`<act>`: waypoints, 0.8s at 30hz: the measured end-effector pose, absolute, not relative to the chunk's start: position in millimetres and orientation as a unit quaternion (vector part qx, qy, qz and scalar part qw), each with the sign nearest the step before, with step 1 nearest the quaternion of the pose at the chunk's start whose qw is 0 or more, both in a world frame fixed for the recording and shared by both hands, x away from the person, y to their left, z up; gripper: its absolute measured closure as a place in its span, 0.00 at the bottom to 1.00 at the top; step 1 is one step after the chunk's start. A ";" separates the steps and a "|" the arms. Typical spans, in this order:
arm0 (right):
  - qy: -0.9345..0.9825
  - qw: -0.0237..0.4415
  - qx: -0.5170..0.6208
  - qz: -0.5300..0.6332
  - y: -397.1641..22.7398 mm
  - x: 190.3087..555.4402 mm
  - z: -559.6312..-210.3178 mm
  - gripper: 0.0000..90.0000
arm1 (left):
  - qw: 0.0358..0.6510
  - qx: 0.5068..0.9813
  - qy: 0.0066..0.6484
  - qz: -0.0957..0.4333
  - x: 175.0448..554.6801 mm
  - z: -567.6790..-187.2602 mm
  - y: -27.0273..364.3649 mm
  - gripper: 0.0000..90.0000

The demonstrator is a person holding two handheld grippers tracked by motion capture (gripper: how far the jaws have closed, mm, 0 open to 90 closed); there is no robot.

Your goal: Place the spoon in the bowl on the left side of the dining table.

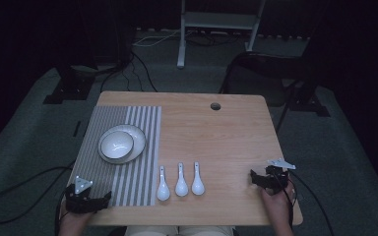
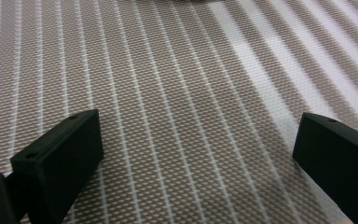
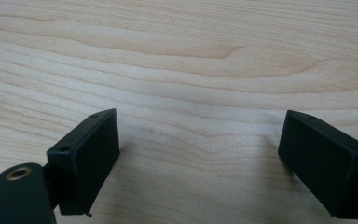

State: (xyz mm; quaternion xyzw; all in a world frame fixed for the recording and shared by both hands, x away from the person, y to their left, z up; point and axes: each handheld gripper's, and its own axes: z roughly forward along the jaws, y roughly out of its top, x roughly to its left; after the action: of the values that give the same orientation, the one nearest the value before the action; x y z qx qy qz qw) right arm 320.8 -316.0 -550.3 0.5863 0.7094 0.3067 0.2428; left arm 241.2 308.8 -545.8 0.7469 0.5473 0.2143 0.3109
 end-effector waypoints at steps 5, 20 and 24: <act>0.709 0.243 0.586 0.307 -316.0 320.8 -550.3 0.13 | 0.289 0.755 0.544 0.223 234.7 -541.5 309.5 0.02; 0.709 0.243 0.586 0.307 -316.0 320.7 -550.3 0.13 | 0.301 0.778 0.518 0.189 232.2 -541.4 328.6 0.02; 0.709 0.243 0.586 0.307 -315.9 320.7 -550.3 0.13 | 0.309 0.779 0.517 0.176 233.3 -540.7 329.4 0.02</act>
State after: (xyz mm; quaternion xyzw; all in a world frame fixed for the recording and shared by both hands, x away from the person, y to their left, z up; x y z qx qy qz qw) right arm 320.7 -315.9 -550.3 0.5862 0.7094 0.3067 0.2428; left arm 233.3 329.4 -540.7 0.7791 0.5165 0.1760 0.3086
